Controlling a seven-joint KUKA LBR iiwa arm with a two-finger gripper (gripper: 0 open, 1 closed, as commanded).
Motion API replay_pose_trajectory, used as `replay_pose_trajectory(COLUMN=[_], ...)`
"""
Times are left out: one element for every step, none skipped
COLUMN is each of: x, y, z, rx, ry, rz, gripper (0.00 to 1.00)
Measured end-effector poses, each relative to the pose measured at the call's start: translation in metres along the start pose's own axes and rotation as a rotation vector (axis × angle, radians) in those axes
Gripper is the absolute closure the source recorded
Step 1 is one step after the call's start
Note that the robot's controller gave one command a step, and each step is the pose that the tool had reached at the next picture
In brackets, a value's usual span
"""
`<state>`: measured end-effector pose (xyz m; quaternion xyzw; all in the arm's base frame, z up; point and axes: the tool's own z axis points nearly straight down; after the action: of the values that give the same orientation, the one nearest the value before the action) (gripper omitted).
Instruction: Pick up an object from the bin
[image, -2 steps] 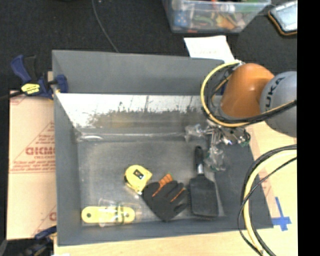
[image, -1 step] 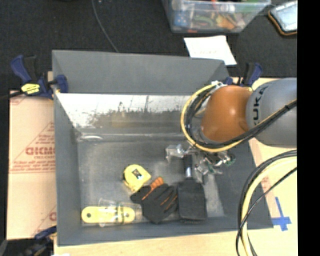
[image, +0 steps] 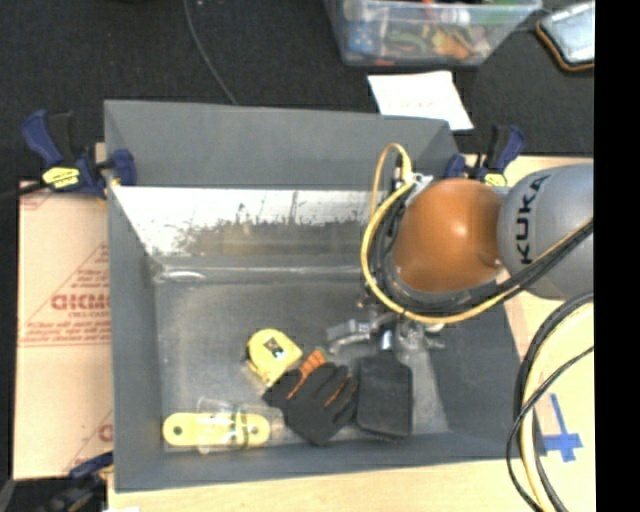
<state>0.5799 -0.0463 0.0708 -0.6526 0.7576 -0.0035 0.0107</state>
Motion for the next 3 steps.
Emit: replay_pose_trajectory(x=[0.008, 0.010, 0.010], y=[-0.005, -0.006, -0.004], z=[-0.004, -0.004, -0.022], rx=[0.001, 0.000, -0.005], ry=[-0.001, 0.001, 0.003], rz=[0.499, 0.682, 0.703], gripper=[1.00, 1.00, 1.00])
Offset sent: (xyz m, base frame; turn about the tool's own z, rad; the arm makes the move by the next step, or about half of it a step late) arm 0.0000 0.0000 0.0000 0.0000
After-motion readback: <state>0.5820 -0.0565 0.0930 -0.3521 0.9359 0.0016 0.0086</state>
